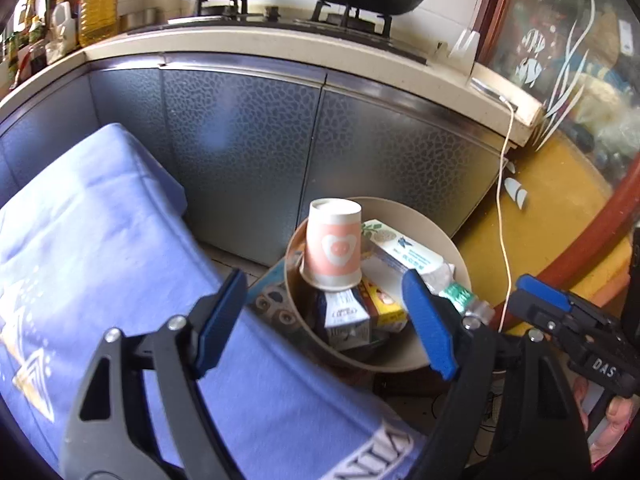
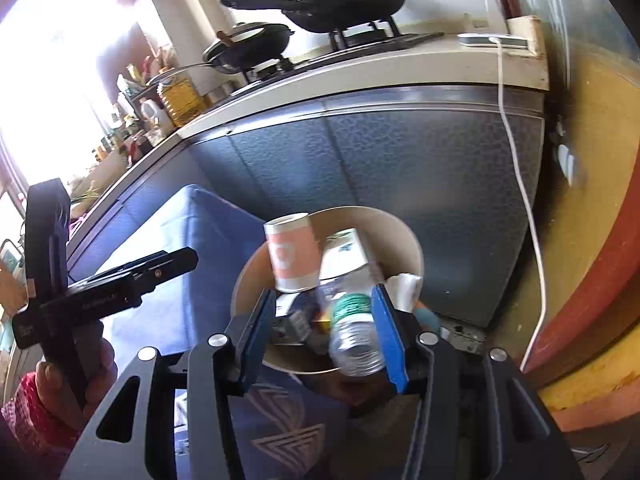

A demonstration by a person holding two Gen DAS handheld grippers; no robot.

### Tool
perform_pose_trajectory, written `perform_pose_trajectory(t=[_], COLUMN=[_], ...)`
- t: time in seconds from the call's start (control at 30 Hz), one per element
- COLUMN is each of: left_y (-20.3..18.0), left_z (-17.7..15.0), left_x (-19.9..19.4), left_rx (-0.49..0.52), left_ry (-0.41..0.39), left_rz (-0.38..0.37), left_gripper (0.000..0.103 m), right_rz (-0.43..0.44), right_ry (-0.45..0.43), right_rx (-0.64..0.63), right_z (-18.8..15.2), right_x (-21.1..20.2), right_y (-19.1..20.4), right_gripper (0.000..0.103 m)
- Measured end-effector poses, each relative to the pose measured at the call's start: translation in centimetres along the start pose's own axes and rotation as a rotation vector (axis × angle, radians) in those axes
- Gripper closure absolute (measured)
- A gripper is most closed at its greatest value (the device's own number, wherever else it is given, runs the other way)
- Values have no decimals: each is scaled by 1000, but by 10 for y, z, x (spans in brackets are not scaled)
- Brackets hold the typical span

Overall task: Collect trash
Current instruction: 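Move both open grippers back over the table toward the snack wrappers, then lower left gripper to green packet while right gripper approaches white-orange wrapper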

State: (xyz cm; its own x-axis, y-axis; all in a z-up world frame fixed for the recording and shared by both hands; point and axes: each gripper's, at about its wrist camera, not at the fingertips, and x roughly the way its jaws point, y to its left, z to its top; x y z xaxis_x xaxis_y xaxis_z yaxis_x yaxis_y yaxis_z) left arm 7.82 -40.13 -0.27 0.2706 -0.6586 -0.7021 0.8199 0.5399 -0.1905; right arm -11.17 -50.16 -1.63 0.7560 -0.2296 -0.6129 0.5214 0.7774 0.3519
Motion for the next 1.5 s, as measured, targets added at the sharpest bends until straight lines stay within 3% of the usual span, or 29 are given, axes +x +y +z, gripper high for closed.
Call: perform_pose_trajectory(t=[0.17,0.33,0.5,0.73,0.93,1.2,1.5], left_y=[11,44,97,172,220,256,277], left_z=[-28,-62,-99,-161,-205,-235,-245], left_x=[-40,-88,-134,-197,-243,-268,-273], left_rx=[-17,-41,-127,-257,-363,-459,-521], left_ry=[-24,-81,-109,-127,-149,-155,-164], left_rz=[14,80,210,469,600,661,664], left_gripper=[27,27,27,27,27,27,27], right_rz=[63,124,218,341,414,461,468], right_ry=[25,72,126,209,277,332,373], right_rx=[-17,-55,-89,-205,-295,-362,-356], right_z=[-13,-26,-40,-67,-93,-118,-120], right_x=[2,11,24,45,57,60,73], right_y=[34,79,133,227,295,347,363], right_gripper=[53,53,53,53,53,53,53])
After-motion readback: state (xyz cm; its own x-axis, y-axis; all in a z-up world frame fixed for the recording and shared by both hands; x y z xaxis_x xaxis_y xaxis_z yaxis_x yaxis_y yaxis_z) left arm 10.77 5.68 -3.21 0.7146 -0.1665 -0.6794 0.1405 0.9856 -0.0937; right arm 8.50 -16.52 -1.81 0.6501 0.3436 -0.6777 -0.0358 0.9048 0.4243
